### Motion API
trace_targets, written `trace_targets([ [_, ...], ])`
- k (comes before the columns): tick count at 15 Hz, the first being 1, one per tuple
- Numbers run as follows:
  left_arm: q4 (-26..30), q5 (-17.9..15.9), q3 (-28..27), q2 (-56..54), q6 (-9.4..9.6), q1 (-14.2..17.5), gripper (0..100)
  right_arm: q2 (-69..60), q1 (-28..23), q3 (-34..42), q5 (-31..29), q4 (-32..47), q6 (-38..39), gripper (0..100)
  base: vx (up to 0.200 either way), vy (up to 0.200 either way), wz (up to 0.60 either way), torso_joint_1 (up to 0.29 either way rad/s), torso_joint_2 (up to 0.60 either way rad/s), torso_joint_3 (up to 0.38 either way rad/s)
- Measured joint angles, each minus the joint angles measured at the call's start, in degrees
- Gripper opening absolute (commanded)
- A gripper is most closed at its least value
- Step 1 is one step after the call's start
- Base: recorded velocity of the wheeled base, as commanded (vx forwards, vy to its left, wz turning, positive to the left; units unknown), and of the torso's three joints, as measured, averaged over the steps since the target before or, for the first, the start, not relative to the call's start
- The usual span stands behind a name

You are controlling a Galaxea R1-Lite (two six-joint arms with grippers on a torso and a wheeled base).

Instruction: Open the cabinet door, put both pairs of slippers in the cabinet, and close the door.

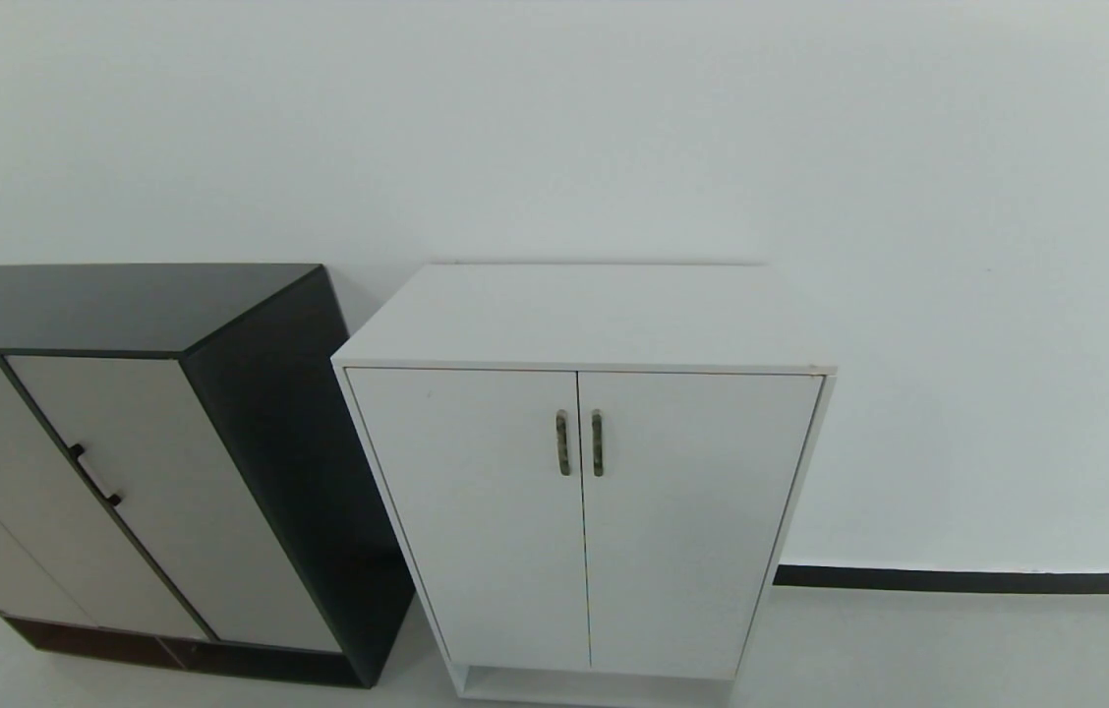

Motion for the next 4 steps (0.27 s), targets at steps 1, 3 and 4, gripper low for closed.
trace_targets([
  [1, -0.02, 0.00, 0.00, 0.00, 0.00, 0.00, 0, 0.00, -0.02, 0.00, -0.05, 0.00, -0.02, 0, 0.000, 0.000, 0.00, 0.000, 0.00, 0.000],
  [3, 0.00, -0.02, 0.00, 0.00, 0.00, 0.00, 0, 0.00, -0.02, 0.00, -0.05, 0.02, -0.43, 0, 0.000, 0.000, 0.00, 0.000, 0.00, 0.000],
  [4, -0.02, -0.02, 0.00, 0.00, 0.00, 0.00, 0, 0.00, -0.02, 0.00, -0.05, 0.00, -0.43, 0, 0.000, 0.000, 0.00, 0.000, 0.00, 0.000],
])
